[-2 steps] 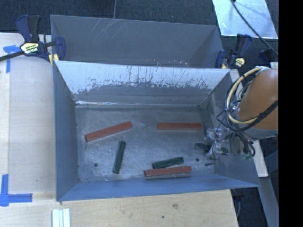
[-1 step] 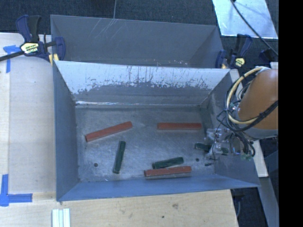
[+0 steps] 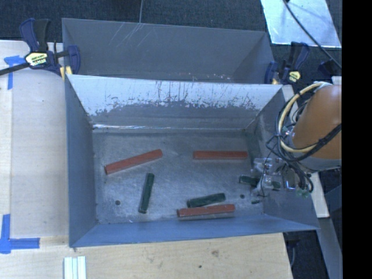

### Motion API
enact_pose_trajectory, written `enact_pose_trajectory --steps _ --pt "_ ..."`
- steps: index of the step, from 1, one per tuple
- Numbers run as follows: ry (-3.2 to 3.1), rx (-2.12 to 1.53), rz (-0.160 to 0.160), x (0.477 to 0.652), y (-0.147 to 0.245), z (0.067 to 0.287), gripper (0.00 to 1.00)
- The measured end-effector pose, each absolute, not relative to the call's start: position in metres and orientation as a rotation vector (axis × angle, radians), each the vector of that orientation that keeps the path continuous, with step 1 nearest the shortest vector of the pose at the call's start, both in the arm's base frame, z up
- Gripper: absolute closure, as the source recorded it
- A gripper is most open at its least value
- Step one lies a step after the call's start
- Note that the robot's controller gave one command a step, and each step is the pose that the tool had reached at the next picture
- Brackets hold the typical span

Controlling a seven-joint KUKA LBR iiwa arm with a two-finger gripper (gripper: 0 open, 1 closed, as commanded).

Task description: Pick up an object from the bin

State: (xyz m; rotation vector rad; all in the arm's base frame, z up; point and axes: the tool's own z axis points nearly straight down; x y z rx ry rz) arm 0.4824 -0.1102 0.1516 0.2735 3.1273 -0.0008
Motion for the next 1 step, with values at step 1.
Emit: enact_pose_trajectory --steps 1 --pt "3.130 0.273 0.000 0.4819 -0.1101 0.1556 1.00"
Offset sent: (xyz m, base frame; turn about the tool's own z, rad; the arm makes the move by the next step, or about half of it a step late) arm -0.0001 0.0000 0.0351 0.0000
